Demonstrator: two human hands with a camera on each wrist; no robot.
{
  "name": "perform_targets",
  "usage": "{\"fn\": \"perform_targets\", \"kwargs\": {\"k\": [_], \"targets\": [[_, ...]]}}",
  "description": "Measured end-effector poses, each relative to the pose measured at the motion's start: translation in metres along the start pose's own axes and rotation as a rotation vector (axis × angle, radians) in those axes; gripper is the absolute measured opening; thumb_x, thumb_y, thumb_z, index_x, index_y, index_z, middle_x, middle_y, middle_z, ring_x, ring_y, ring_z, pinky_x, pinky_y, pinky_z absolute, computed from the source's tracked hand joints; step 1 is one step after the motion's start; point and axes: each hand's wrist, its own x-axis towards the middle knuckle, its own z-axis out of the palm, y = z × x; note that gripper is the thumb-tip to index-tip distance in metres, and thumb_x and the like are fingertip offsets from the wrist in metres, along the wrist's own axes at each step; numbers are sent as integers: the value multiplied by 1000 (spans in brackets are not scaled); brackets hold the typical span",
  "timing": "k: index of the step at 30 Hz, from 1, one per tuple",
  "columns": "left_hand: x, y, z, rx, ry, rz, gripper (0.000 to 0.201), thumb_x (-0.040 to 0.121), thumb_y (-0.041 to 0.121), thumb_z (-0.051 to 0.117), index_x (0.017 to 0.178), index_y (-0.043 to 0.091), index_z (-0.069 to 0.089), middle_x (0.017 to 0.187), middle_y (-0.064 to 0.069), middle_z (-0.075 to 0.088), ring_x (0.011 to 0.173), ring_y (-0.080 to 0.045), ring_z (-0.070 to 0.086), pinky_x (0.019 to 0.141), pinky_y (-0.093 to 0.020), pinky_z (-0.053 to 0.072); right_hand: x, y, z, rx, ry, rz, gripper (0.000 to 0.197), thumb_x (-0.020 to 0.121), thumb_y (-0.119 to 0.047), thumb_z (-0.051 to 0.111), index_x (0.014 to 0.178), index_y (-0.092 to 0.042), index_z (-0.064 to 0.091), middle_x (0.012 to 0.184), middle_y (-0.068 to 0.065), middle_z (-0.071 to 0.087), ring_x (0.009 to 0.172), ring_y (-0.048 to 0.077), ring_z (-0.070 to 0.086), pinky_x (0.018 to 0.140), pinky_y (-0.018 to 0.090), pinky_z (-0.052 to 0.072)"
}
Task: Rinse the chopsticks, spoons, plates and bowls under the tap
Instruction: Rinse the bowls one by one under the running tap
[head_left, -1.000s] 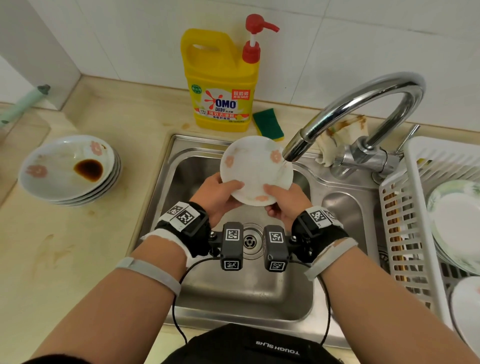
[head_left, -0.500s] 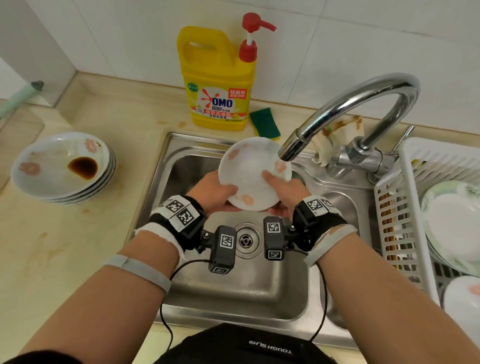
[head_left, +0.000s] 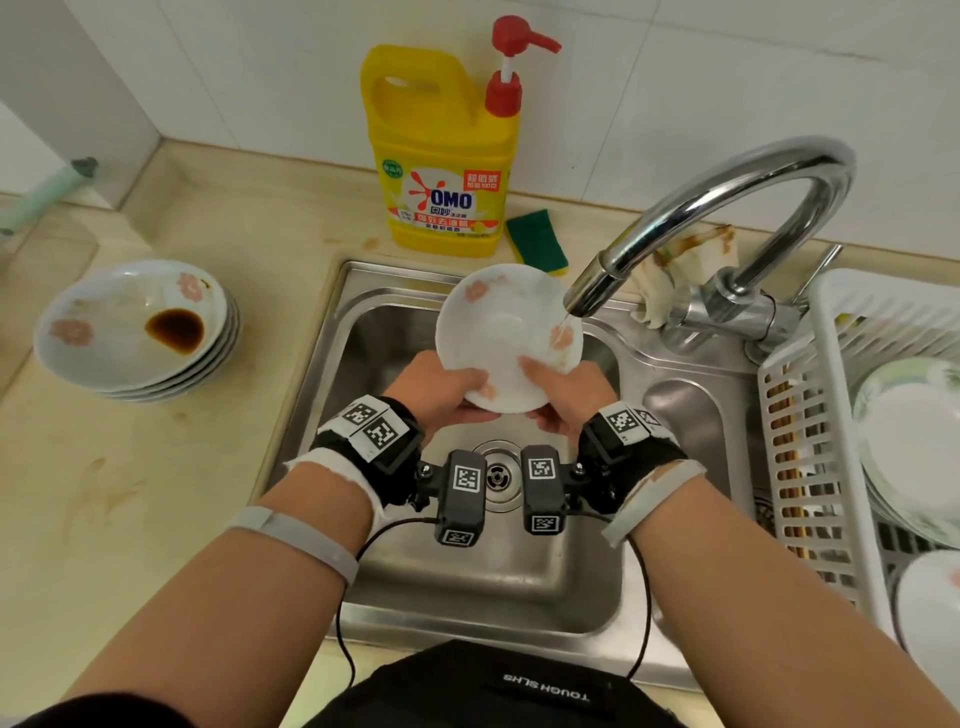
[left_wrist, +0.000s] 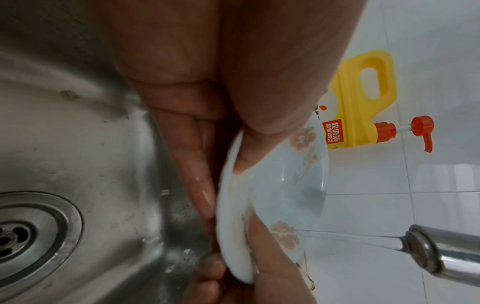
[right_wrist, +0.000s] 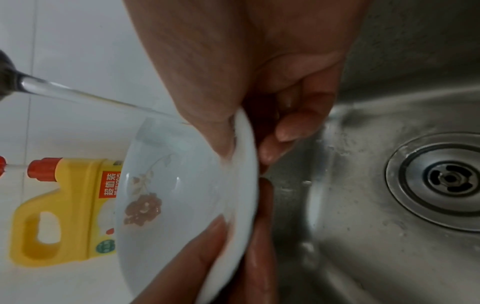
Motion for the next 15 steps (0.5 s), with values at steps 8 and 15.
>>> {"fn": "perform_targets", "kwargs": {"k": [8, 15], "targets": [[4, 2, -2, 115, 42, 29, 37, 94, 0, 62, 130, -1, 56, 120, -18, 65, 97, -29, 69, 69, -38, 65, -3, -9, -1, -20, 28, 66, 57, 90, -65, 62, 101, -10, 58, 90, 20, 76, 70, 36, 76, 48, 29, 53], [0, -3, 6, -31, 14, 19, 35, 95, 10, 68, 128, 5, 58, 120, -17, 68, 103, -33, 71, 70, -36, 64, -4, 2, 2, -1, 14, -41, 36, 98, -47, 61, 96, -11, 61, 70, 9, 70, 47, 15, 62, 48, 24, 45]]}}
